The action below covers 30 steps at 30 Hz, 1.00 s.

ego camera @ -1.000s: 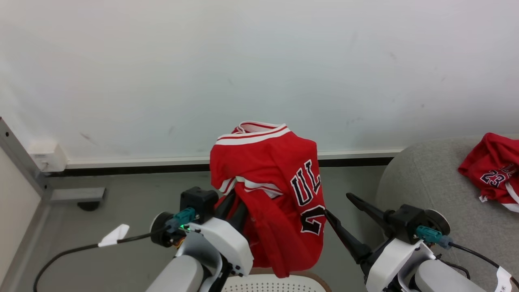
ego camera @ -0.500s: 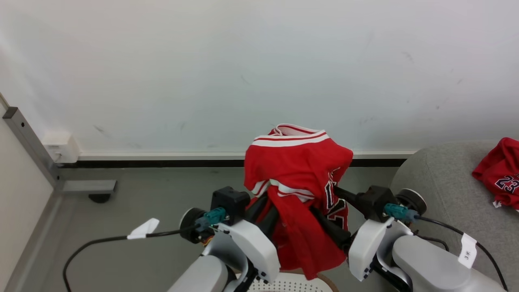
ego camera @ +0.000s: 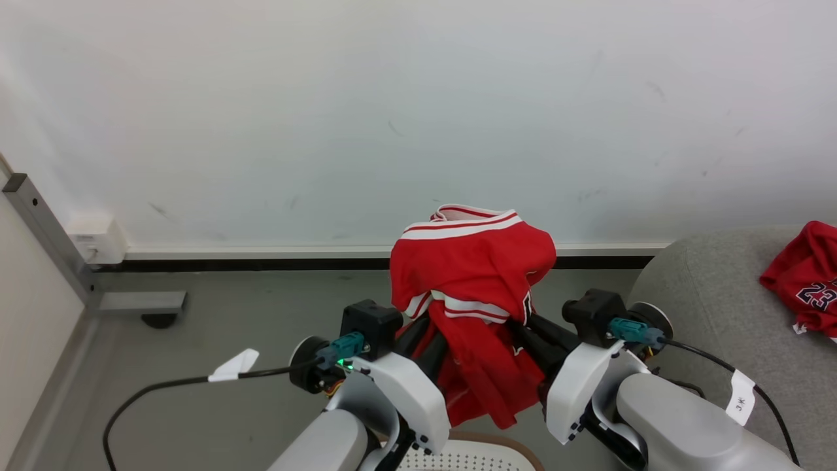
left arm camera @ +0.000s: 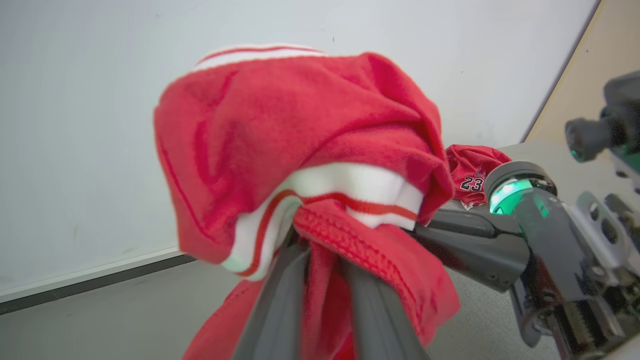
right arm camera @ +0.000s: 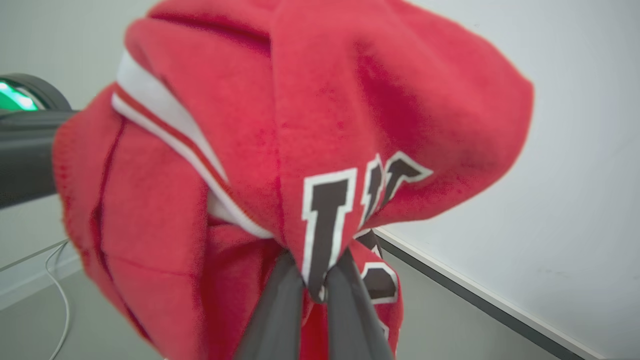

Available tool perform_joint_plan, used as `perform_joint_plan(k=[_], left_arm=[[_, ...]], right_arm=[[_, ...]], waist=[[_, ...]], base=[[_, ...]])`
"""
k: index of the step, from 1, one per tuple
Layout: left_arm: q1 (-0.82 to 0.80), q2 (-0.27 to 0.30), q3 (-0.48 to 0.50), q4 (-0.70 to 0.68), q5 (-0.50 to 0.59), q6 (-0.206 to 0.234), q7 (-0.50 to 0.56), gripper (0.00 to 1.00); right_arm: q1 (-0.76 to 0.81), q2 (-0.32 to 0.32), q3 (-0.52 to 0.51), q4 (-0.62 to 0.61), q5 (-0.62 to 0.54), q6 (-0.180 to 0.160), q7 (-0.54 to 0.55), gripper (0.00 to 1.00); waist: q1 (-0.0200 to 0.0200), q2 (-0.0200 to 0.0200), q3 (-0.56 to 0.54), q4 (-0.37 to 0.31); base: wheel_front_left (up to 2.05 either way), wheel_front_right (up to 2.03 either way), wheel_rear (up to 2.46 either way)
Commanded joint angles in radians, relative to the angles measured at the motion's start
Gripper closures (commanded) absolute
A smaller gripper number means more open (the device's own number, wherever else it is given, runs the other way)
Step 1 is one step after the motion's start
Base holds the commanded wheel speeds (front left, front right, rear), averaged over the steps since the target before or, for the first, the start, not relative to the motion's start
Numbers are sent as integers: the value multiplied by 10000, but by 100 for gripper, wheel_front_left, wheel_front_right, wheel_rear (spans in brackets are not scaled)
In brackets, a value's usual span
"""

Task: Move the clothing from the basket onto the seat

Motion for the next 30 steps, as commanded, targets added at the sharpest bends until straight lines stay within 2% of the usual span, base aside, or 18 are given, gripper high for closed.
perform_joint_plan(k=[1,2,3,4,6,7,8,18,30], left_arm=[[-43,70,28,66,-56,26,-103,100],[-39,83,34,90,-64,42,-99,100],[-43,91,34,109,-67,61,-108,91],[-45,99,27,128,-66,67,-117,75],[-40,131,4,145,-29,94,-168,51],[-32,154,-4,154,-5,107,-191,18],[-23,174,-16,164,21,107,-207,0],[38,232,-134,196,-30,143,-158,0],[139,311,-223,70,-81,219,-86,0]], right_arm=[[113,-135,-97,-87,117,-25,-77,100],[146,-162,-182,-108,184,-25,-77,100],[201,-175,-279,-139,311,-23,-76,100],[262,-185,-356,-198,417,-23,-76,100],[310,-270,-557,-246,528,-23,-77,100],[340,-306,-625,-259,610,-23,-75,100],[358,-341,-680,-261,665,-25,-68,100],[392,-555,-1020,-351,1116,-23,-57,100],[271,-789,-1541,-462,986,-25,-56,100]], waist=[[-1,0,-19,-45],[-1,0,-22,-65],[-1,0,-17,-81],[-1,0,-21,-94],[-1,0,-32,-127],[-1,0,-37,-145],[-1,0,-40,-162],[-1,0,-107,-323],[-1,0,-4,-853]], base=[[0,0,0],[0,0,0],[0,0,0],[0,0,0],[0,0,0],[0,0,0],[0,0,0],[0,0,0],[0,0,0]])
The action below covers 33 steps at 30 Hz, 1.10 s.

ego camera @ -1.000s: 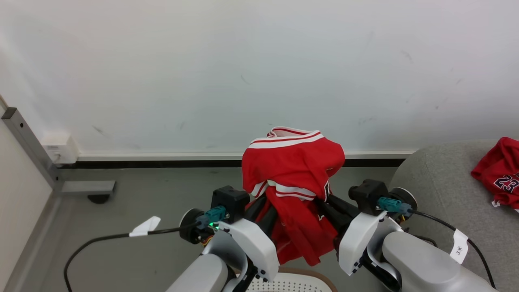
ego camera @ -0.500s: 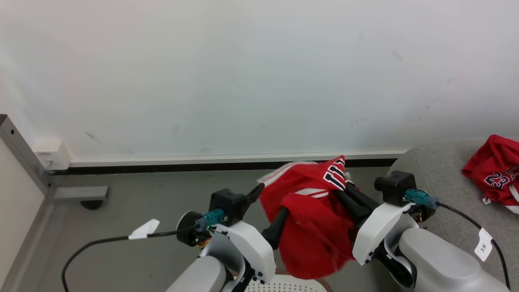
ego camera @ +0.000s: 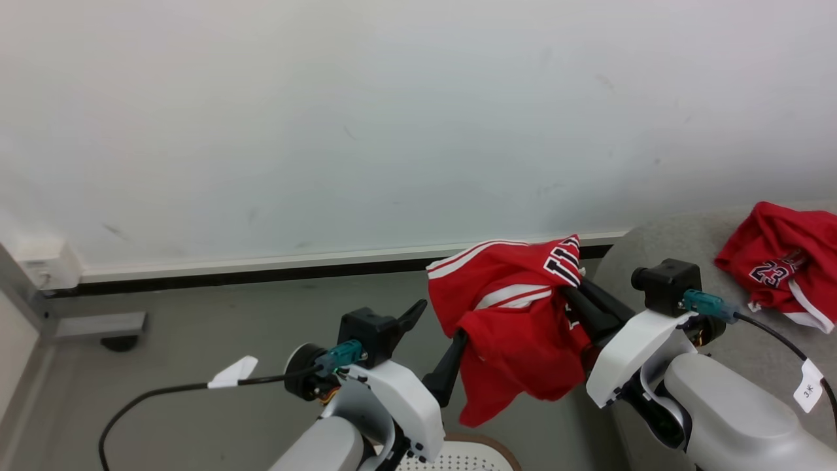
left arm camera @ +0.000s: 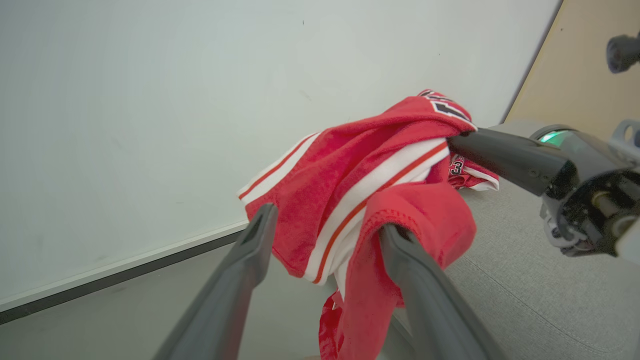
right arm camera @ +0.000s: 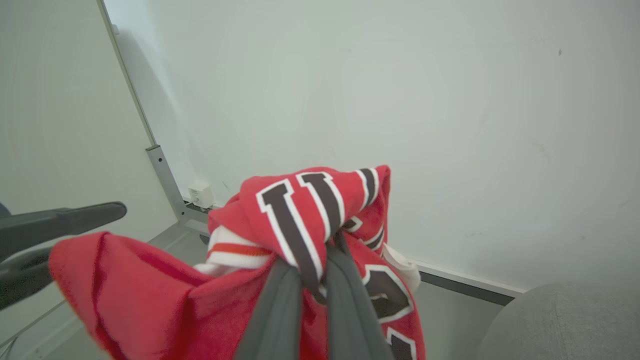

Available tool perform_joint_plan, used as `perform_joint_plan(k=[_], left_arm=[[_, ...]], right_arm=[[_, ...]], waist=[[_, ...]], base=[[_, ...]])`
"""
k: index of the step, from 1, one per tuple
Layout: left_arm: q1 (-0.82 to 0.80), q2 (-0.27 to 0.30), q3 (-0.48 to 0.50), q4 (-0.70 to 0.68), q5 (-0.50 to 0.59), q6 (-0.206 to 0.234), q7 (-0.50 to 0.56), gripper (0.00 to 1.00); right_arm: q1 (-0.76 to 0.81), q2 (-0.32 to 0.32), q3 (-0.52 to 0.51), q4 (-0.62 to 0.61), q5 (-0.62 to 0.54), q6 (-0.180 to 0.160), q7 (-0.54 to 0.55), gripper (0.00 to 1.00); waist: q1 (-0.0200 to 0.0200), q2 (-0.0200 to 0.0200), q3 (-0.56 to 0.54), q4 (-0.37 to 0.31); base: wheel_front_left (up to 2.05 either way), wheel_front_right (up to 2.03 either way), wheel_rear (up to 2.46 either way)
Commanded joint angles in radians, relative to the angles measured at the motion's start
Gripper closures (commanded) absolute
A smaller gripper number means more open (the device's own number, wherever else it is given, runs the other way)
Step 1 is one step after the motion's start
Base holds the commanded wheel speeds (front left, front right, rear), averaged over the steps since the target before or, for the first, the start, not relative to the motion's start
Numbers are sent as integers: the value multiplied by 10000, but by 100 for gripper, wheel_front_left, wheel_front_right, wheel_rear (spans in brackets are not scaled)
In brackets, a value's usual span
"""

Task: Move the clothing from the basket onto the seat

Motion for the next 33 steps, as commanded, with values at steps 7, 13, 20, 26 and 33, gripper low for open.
perform_joint_plan(k=[7,13,20,26,33], left_arm=[[189,153,11,-104,-95,61,-24,0],[316,211,-24,-207,-165,137,-58,0],[311,245,-79,-313,-159,153,-105,0],[358,299,-144,-472,-165,229,-23,0],[28,448,-279,-954,38,256,222,0]], right_arm=[[-231,-265,-516,-245,-316,-23,-29,100],[-372,-647,-994,-515,-519,-23,-29,100],[-488,-1017,-1345,-776,-723,-23,-28,100],[-402,-1263,-1662,-982,-840,-23,-28,100],[-118,-1605,-2706,-1321,-968,-23,-29,100]], waist=[[-1,0,160,-759],[-1,0,279,-1479],[-1,0,473,-2359],[-1,0,718,-3102],[-1,0,1577,-3571]], base=[[0,0,0],[0,0,0],[0,0,0],[0,0,0],[0,0,0]])
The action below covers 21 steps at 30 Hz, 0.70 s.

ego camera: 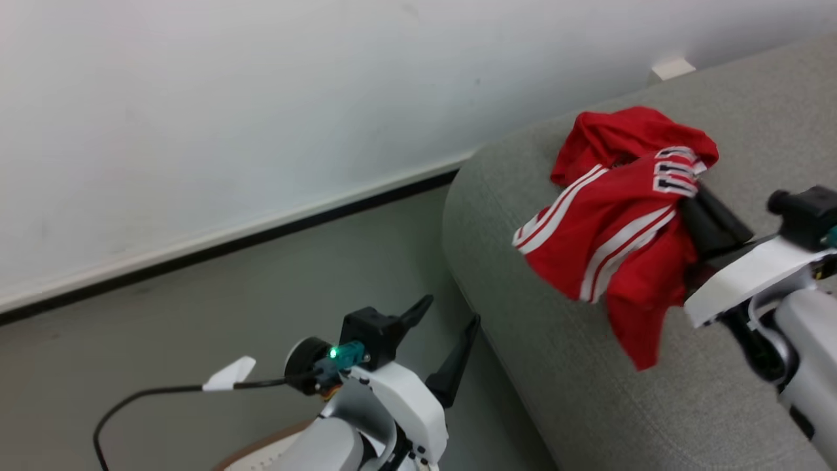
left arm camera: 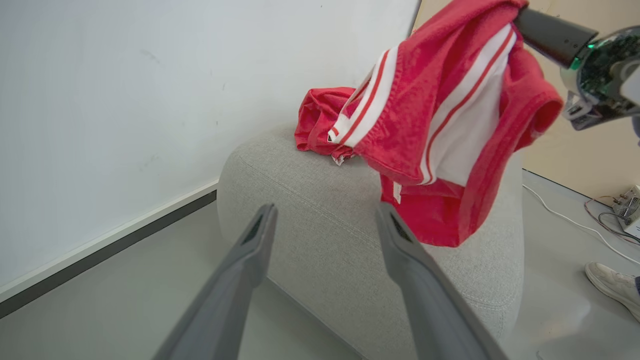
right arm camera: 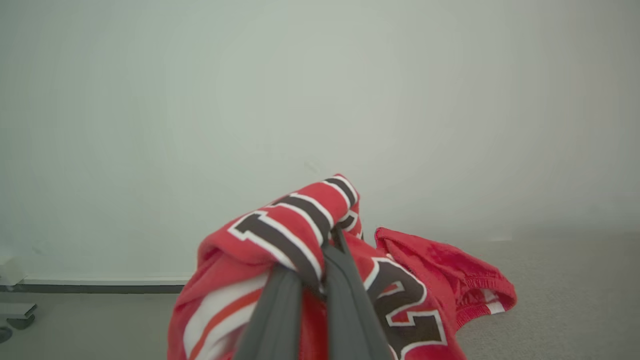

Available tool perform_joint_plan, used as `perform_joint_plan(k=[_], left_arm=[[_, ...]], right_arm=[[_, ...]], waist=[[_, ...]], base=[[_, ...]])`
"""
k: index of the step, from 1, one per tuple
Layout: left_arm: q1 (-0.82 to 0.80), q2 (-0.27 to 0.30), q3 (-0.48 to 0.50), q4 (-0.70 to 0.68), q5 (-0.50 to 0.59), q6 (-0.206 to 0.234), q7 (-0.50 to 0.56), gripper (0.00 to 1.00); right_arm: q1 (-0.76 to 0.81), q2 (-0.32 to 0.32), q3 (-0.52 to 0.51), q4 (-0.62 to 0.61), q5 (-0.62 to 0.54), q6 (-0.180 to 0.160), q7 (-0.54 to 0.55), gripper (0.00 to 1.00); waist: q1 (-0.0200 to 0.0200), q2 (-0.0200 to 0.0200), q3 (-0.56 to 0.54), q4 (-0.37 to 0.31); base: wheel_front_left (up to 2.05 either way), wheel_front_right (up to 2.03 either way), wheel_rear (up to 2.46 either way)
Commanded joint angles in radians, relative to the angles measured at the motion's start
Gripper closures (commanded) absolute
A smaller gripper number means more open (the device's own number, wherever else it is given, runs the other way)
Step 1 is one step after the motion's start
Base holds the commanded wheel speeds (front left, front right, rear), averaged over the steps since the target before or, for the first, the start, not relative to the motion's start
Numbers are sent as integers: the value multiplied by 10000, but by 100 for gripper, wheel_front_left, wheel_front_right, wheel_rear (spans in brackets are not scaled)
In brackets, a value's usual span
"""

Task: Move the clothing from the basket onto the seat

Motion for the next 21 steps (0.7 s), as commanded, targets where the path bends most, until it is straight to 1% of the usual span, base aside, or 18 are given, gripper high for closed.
perform_joint_plan(k=[1,7,11,15,18,21], left_arm=[[-212,125,18,-142,144,1,75,0],[-782,268,-185,-742,387,-126,403,0],[-1304,416,-255,-1148,622,-209,686,0],[-1899,591,-275,-1543,871,-309,944,0],[-2329,712,-258,-1833,1022,-364,1130,0],[-2601,790,-248,-2041,1072,-379,1252,0]], right_arm=[[90,-48,-391,-82,-91,-21,-30,100],[-5,-68,-2323,-402,-761,-23,-30,100],[-649,-157,-3910,-706,-1388,-23,-30,100],[-1508,-474,-5485,-752,-1865,-21,-30,100],[-2298,-992,-6307,-119,-2006,-21,-18,100],[-2900,-1511,-7166,926,-2323,-23,6,100]], waist=[[0,-1,559,-152],[0,-1,1878,165],[0,-1,2910,521],[0,-1,3944,929],[0,-1,4655,1219],[0,-1,5164,1542]], base=[[0,0,0],[0,0,0],[0,0,0],[0,0,0],[0,0,0],[0,0,0]])
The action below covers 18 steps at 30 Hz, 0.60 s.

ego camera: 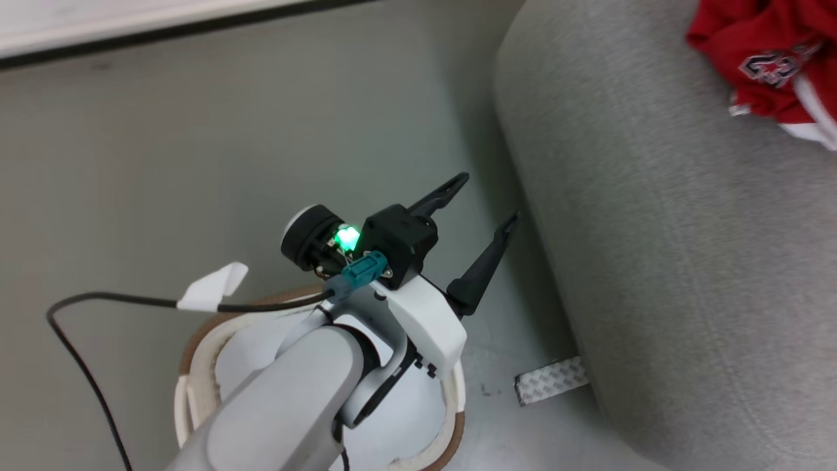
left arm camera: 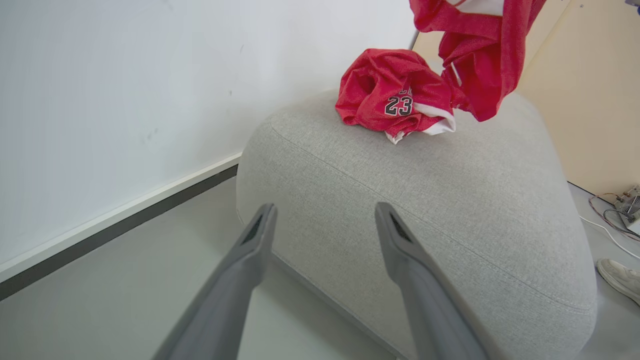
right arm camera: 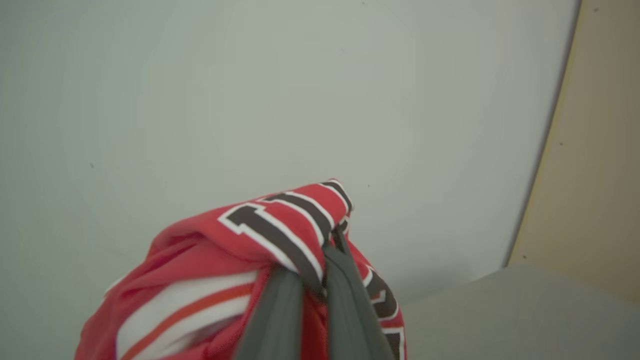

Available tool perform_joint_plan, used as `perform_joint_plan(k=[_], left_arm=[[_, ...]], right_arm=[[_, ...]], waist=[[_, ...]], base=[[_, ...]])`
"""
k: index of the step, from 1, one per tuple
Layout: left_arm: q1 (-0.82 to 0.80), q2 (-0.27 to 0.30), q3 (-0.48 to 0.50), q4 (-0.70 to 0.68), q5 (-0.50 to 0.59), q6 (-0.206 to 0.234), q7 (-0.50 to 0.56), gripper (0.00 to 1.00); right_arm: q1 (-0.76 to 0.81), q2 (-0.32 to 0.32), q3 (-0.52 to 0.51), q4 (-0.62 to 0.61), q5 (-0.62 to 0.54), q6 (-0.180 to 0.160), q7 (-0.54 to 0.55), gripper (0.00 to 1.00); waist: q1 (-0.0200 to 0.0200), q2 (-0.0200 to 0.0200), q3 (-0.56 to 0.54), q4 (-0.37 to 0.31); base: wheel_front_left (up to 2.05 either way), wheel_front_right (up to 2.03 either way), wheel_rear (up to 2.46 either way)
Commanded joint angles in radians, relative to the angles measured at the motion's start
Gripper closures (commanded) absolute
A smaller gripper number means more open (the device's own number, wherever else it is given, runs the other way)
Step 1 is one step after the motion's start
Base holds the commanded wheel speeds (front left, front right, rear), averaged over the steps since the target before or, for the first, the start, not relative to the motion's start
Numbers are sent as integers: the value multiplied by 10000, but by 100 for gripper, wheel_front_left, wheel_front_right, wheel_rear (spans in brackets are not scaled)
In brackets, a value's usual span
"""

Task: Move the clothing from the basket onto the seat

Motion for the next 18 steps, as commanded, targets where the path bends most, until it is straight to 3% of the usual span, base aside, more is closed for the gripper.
perform_joint_plan(k=[1,5,8,12,13,14,15,18], left_arm=[[-164,98,47,-68,59,15,43,0],[-141,148,69,-213,72,101,61,0],[52,231,65,-292,75,193,59,0],[200,337,67,-352,51,288,5,0],[232,353,71,-363,25,270,13,0],[268,370,72,-375,-16,272,-7,0],[297,398,92,-358,-53,275,-20,0],[356,354,170,-284,-220,301,-200,0]], right_arm=[[-252,-250,-355,603,-240,-23,-24,100],[-558,-403,-1375,2432,-830,-23,-47,100],[-497,-92,-2174,3369,-1114,-23,-64,100],[44,582,-3043,3749,-1804,-25,-45,100],[130,748,-3268,3707,-1979,-23,-46,69],[232,973,-3470,3629,-2201,-23,-46,24],[338,1187,-3588,3514,-2419,-23,-47,0],[763,1701,-4078,2775,-2964,-23,-48,0]], waist=[[-3,0,930,744],[-3,0,1303,1071],[-3,0,1441,1197],[-3,0,1394,1211],[-3,0,1333,1189],[-3,0,1251,1154],[-3,0,1165,1123],[-3,0,809,1002]], base=[[0,0,0],[0,0,0],[0,0,0],[0,0,0],[0,0,0],[0,0,0],[0,0,0],[0,0,0]])
